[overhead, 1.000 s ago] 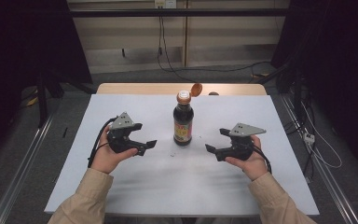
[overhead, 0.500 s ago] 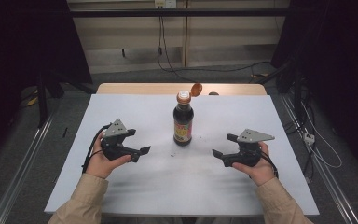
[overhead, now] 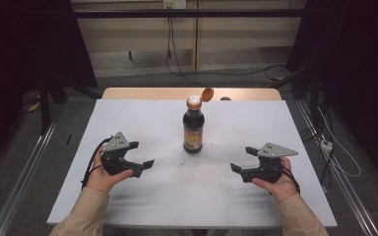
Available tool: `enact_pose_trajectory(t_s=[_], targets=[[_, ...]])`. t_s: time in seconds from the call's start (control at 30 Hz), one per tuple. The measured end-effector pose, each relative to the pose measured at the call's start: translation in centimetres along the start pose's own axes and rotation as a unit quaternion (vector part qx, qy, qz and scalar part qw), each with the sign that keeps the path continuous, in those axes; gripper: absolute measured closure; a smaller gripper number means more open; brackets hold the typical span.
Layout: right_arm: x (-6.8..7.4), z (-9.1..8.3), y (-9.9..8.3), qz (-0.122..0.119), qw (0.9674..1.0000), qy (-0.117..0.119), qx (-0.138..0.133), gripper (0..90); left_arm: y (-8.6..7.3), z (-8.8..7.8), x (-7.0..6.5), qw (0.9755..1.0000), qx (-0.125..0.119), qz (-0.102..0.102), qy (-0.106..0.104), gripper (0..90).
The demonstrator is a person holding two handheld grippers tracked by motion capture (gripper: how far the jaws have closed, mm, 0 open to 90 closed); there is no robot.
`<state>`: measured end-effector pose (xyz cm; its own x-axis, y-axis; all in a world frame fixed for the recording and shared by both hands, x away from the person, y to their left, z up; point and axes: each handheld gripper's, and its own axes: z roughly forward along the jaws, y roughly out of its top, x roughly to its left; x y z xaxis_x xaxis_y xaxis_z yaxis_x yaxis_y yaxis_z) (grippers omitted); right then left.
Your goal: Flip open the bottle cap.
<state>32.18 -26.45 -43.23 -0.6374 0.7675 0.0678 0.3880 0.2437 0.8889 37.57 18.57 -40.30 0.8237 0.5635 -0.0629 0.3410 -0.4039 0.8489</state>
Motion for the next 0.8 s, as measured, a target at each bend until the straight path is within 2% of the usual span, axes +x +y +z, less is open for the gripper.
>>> enact_pose_trajectory(t_s=[0.57, 0.8], targets=[[0.0, -1.1, -1.3, 0.005, 1.0, -0.007, 0.003, 13.7, -2.3, -1.2, 0.1, 0.9999, 0.011, -0.008, 0.008, 10.1], [0.1, -1.8, -1.9, 0.006, 0.9999, -0.012, 0.001, 13.9, -3.2, -2.3, -0.1, 0.9999, 0.003, -0.009, 0.014, 10.1]])
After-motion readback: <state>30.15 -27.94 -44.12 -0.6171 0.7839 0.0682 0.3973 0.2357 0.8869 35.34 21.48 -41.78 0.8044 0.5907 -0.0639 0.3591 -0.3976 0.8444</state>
